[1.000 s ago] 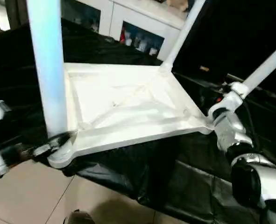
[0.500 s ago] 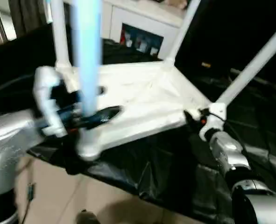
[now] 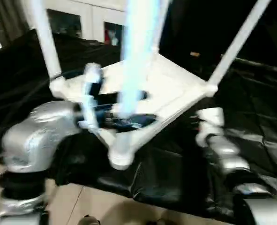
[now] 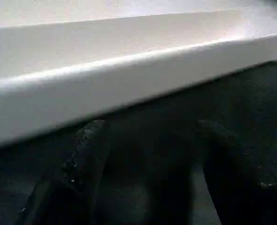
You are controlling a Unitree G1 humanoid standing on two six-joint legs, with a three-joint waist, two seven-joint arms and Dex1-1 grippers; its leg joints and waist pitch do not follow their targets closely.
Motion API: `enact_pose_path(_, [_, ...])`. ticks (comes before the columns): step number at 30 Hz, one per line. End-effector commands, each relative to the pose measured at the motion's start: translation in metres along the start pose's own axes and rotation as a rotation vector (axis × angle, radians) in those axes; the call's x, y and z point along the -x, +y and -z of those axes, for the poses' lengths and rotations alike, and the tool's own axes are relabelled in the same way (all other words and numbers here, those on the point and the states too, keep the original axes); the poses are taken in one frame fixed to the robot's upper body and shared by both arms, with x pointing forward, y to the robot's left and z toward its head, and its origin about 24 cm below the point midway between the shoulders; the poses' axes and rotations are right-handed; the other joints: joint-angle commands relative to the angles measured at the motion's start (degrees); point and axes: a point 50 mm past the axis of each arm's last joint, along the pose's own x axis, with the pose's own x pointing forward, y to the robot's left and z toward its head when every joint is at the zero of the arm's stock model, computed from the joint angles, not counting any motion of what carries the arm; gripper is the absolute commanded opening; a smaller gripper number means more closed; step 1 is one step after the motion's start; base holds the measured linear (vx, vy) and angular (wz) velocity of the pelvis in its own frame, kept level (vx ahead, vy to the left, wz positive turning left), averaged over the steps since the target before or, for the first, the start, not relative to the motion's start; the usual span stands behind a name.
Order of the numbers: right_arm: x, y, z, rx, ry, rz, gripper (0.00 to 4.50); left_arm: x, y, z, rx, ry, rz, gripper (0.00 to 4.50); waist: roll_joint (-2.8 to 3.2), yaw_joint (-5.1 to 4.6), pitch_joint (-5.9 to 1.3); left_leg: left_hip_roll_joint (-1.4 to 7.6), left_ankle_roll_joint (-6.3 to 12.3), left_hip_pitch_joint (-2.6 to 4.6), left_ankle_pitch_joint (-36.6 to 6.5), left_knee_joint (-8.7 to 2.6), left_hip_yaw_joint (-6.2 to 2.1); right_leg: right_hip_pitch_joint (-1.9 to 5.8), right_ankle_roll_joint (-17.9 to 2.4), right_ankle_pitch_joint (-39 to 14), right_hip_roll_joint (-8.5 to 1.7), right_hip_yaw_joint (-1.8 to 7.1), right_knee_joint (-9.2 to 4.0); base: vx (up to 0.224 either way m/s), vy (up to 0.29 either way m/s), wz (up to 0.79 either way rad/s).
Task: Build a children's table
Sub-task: Rotate table base
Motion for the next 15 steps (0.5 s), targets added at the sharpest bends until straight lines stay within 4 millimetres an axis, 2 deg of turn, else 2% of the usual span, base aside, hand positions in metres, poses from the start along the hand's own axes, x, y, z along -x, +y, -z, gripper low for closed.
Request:
enact_pose_path(1, [-0.005, 0.003, -0.011, 0.035, -0.002, -0.036, 3.10, -0.015, -0.004, 0.002, 0.009, 0.008, 0.073, 4.48, 0.63, 0.18, -4.26, -0.31, -1.20, 0.17, -13.2, -4.01, 1.13, 2.93, -10.6, -10.7, -1.45, 1.78, -3.68, 0.000, 0.000, 0.00])
enact_pose_path(2, [-0.009, 0.011, -0.012, 0.060, 0.016, -0.071, 3.10, -0.025, -0.006, 0.006, 0.026, 0.002, 0.115, 4.48, -0.18, -0.14, -4.29, -0.39, -0.53, -0.27, -10.0, -3.79, 1.37, 3.20, -11.1, -6.5, -1.25, 1.73, -3.31, 0.000, 0.000, 0.00])
enact_pose_path(3, [-0.010, 0.013, -0.013, 0.068, 0.017, -0.079, 3.10, -0.028, -0.007, 0.007, 0.029, 0.002, 0.127, 4.48, 0.01, -0.09, -4.22, -0.45, -0.45, -0.31, -10.1, -3.80, 1.33, 3.23, -11.1, -7.1, -1.30, 1.68, -3.18, 0.000, 0.000, 0.00])
enact_pose_path(4, [-0.011, 0.016, -0.014, 0.076, 0.019, -0.090, 3.10, -0.033, -0.008, 0.008, 0.033, 0.005, 0.146, 4.48, -0.16, -0.21, -4.18, -0.49, -0.31, -0.29, -10.5, -3.81, 1.44, 3.21, -10.9, -8.0, -1.34, 1.71, -3.42, 0.000, 0.000, 0.00])
enact_pose_path(5, [-0.013, 0.019, -0.016, 0.076, 0.019, -0.100, 3.10, -0.038, -0.010, 0.010, 0.039, 0.004, 0.169, 4.48, 0.14, -0.20, -4.21, -0.39, -0.46, -0.04, -11.1, -3.75, 1.44, 3.18, -10.6, -9.1, -1.53, 1.79, -3.50, 0.000, 0.000, 0.00])
enact_pose_path(6, [-0.015, 0.022, -0.018, 0.079, 0.016, -0.108, 3.10, -0.043, -0.011, 0.011, 0.043, 0.002, 0.187, 4.48, 0.08, -0.51, -4.16, -0.33, -0.50, -0.10, -11.5, -3.80, 1.41, 3.13, -10.5, -9.6, -1.51, 1.81, -3.52, 0.000, 0.000, 0.00])
enact_pose_path(11, [-0.020, 0.035, -0.024, 0.084, 0.003, -0.147, 3.10, -0.067, -0.015, 0.014, 0.047, -0.014, 0.243, 4.48, -0.19, -0.58, -3.99, -0.27, -0.54, 0.02, -13.2, -3.80, 1.57, 2.97, -9.7, -12.8, -1.58, 1.87, -4.02, 0.000, 0.000, 0.00])
enact_pose_path(15, [-0.021, 0.040, -0.023, 0.090, 0.008, -0.163, 3.10, -0.078, -0.013, 0.015, 0.038, -0.021, 0.243, 4.48, -0.23, -0.59, -3.97, -0.21, -0.50, 0.01, -13.5, -3.81, 1.54, 2.95, -9.3, -13.5, -1.60, 1.88, -4.15, 0.000, 0.000, 0.00])
